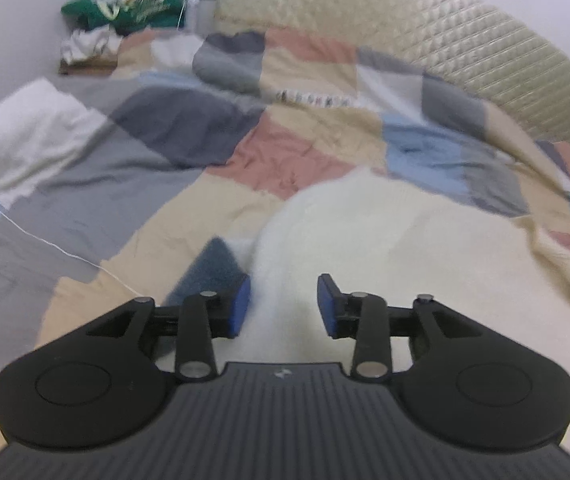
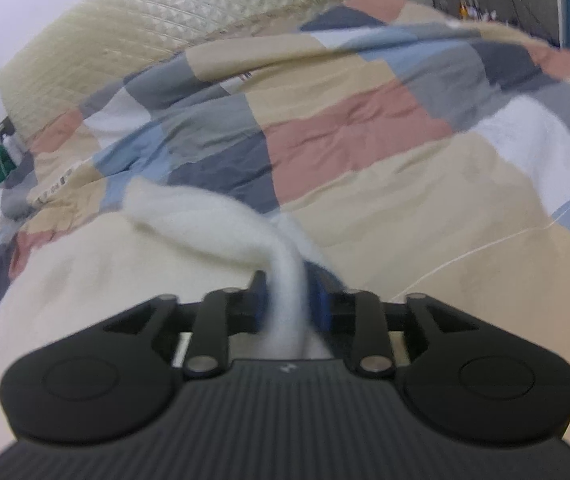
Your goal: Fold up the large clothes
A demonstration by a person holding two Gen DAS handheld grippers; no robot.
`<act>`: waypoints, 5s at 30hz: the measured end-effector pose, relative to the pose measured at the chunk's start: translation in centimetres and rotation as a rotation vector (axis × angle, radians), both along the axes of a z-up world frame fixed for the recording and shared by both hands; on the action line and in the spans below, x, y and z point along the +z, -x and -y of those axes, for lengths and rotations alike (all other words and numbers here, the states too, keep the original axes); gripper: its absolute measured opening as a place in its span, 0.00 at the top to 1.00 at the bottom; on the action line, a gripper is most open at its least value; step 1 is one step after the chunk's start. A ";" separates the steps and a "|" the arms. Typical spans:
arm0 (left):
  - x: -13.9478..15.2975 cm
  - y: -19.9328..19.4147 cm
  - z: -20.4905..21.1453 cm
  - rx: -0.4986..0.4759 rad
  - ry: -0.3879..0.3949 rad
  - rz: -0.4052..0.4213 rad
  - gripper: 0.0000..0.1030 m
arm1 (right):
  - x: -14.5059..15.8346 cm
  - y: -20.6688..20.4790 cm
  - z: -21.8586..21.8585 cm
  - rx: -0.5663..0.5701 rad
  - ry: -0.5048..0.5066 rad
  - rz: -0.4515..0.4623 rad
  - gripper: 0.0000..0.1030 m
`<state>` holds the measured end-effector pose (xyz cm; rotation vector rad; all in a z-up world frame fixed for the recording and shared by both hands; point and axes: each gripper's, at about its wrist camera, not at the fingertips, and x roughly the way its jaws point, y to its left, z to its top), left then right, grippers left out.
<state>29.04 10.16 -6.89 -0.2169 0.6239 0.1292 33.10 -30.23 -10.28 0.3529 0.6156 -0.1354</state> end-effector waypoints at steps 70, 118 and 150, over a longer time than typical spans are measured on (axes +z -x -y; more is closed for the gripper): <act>-0.4 11.4 -2.0 0.059 0.723 0.035 0.72 | -0.2 9.4 -2.5 0.016 -0.572 0.066 0.70; -0.5 -1.7 1.7 -0.205 0.289 0.034 0.35 | 1.3 -0.1 -2.0 0.174 -0.173 0.029 0.56; -0.3 0.2 -1.9 0.035 0.077 -0.047 0.30 | -0.4 0.0 4.2 -0.057 -0.205 -0.091 0.22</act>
